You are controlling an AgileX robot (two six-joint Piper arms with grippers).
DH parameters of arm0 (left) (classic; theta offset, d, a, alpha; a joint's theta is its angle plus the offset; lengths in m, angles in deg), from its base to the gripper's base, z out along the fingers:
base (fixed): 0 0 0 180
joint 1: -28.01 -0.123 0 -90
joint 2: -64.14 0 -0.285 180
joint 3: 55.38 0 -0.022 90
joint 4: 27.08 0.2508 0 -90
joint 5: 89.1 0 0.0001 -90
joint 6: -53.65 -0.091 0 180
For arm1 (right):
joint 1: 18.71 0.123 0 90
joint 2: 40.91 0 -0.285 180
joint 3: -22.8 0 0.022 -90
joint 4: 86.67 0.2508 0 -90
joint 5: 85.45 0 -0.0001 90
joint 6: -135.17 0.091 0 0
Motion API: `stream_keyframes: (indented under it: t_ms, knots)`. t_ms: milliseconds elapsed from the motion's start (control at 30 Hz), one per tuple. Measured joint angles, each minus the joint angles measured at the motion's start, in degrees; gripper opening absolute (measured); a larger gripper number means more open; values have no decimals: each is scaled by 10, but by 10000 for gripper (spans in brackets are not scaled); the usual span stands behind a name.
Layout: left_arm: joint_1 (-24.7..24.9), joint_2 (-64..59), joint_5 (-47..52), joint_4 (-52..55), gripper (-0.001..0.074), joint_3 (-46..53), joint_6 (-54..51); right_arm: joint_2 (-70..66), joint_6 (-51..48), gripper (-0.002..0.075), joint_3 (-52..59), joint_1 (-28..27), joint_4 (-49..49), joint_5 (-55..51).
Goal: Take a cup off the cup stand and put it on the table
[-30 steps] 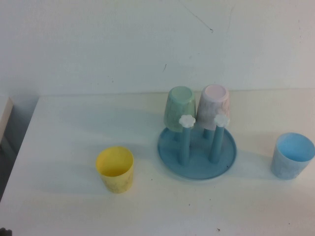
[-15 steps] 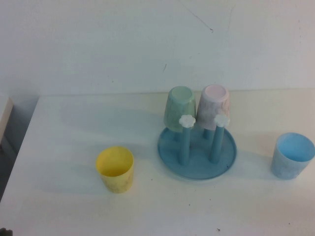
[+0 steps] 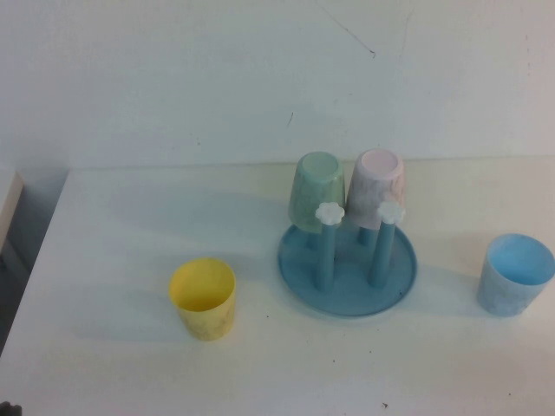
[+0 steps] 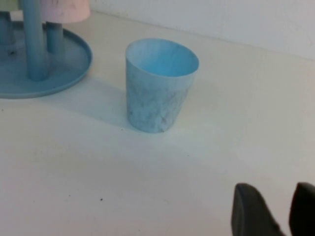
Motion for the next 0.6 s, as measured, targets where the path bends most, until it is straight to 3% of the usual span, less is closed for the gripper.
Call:
stream_keyframes:
  t_ms: [600]
  knots:
    - [0, 0, 0, 0, -2, 0, 0, 0, 8, 171, 0, 1, -6, -1]
